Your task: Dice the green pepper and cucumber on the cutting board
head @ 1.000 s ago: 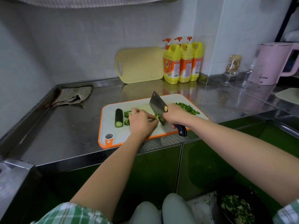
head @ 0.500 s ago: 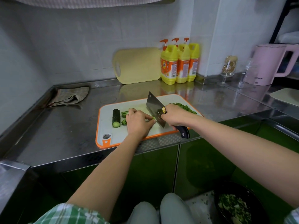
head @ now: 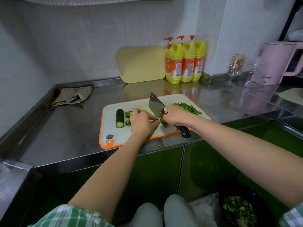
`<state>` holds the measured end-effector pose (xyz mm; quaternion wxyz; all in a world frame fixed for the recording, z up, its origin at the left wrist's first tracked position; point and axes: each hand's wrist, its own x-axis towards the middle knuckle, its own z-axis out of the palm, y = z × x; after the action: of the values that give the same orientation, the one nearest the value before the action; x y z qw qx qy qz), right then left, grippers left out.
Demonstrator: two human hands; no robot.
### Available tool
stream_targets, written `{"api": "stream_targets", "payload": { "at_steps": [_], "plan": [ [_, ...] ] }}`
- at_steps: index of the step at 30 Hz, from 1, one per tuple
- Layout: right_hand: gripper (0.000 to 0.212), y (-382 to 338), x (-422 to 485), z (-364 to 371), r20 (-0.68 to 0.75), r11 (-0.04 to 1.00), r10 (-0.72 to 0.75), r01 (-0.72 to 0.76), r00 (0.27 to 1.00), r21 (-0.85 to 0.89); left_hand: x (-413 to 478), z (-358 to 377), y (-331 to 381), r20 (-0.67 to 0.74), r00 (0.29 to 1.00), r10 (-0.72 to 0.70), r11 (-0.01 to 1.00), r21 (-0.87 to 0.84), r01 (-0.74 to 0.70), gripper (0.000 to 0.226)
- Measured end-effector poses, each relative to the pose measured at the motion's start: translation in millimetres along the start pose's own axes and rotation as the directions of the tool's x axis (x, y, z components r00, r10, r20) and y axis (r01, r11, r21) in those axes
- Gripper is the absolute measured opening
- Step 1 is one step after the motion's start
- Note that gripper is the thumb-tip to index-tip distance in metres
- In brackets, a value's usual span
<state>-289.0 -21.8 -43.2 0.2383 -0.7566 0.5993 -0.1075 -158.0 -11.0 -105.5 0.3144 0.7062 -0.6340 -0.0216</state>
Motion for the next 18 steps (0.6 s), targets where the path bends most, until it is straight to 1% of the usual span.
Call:
{"api": "stream_targets", "payload": {
  "at_steps": [3,7,9,11,14,16,18],
  "plan": [
    [0.008,7,6,7,-0.082,0.997,-0.012,0.018,0.997,0.074,-3,-2,3,-0.009,1.000,-0.001,1.000,0.011,0.001,0.022],
    [0.013,13,12,-5,-0.223,0.972,-0.055,0.104,0.973,0.211,-2,-5,4,0.004,1.000,0.026,0.999,0.032,-0.027,0.027],
    [0.012,18,11,-19,-0.236,0.957,-0.053,0.117,0.970,0.266,0,-6,4,0.023,0.999,0.048,0.997,0.051,-0.049,0.031],
    [0.012,25,9,-29,-0.239,0.950,-0.054,0.123,0.970,0.287,2,-7,5,0.038,0.997,0.072,0.996,0.048,-0.074,0.033],
    [0.015,37,6,-28,-0.201,0.938,-0.044,0.109,0.979,0.329,5,-10,6,0.054,0.992,0.110,0.994,0.018,-0.111,0.033],
    [0.018,44,4,-23,-0.181,0.935,-0.024,0.086,0.983,0.343,12,-11,3,0.082,0.980,0.183,0.980,0.067,-0.189,0.039],
    [0.023,50,4,-19,-0.181,0.927,-0.002,0.070,0.983,0.368,21,-12,3,0.171,0.949,0.265,0.949,0.129,-0.289,0.051]
  ]
}}
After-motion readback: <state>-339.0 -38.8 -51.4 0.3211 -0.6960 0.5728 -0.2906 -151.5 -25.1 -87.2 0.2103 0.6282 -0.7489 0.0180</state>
